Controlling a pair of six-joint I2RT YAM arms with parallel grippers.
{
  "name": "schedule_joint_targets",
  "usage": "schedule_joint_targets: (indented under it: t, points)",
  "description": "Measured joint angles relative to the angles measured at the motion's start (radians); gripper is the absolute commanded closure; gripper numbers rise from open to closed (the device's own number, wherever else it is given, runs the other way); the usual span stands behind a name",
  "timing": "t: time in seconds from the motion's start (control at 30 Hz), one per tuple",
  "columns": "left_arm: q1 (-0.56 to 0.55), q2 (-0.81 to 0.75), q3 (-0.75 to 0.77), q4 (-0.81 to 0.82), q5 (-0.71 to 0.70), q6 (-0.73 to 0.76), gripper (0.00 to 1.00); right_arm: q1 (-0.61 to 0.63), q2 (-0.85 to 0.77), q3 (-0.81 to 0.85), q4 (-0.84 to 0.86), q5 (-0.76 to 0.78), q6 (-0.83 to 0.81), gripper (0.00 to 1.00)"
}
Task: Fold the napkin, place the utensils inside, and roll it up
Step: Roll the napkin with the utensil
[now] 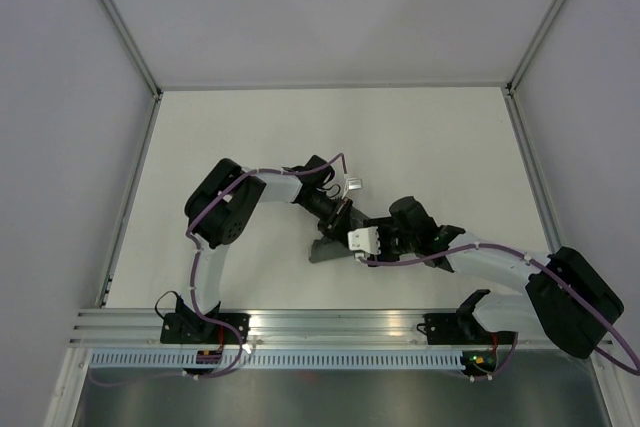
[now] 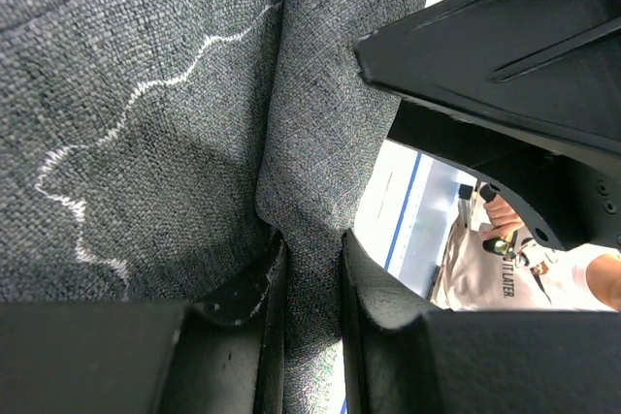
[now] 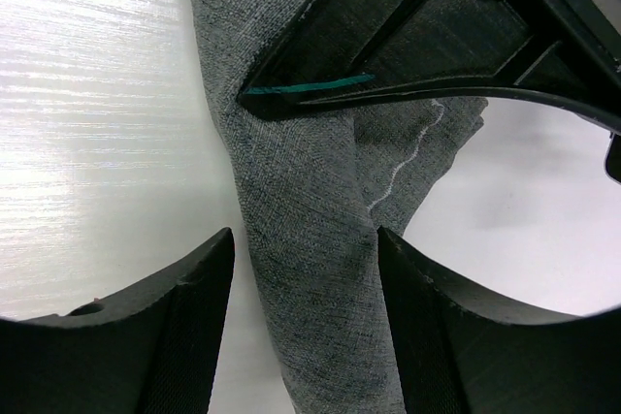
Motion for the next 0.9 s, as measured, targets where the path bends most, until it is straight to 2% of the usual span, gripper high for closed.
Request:
schedule_joint_targets:
  t: [0.2, 0.3, 0.4, 0.53, 0.6, 0.73, 0.9]
  points:
    - [0.0, 0.007, 0.001, -0.01, 0.015, 0.005, 0.83, 0.0, 0.01, 0.003, -0.002, -0.002, -0.002, 0.34]
    - [0.0, 0.01, 0.001, -0.017, 0.023, 0.007, 0.83, 0.0, 0.039, 0.014, -0.003, -0.006, -0.006, 0.37]
    - [0.0, 0.01, 0.001, -0.019, 0.023, 0.008, 0.8, 0.0, 0.067, 0.032, -0.004, -0.012, -0.008, 0.45]
    - [0.0, 0.01, 0.001, -0.025, 0.023, 0.008, 0.67, 0.0, 0.095, 0.06, -0.016, -0.013, -0.015, 0.62]
    - [0.001, 0.008, 0.0, -0.026, 0.011, 0.008, 0.64, 0.0, 0.097, 0.068, -0.028, -0.017, -0.018, 0.66]
    - [0.005, -0.029, -0.023, -0.003, -0.044, -0.011, 0.56, -0.019, 0.103, 0.087, -0.066, -0.043, -0.018, 0.66]
    - [0.006, -0.125, -0.082, 0.077, -0.179, -0.057, 0.55, -0.071, 0.163, 0.168, -0.159, -0.106, -0.024, 0.68]
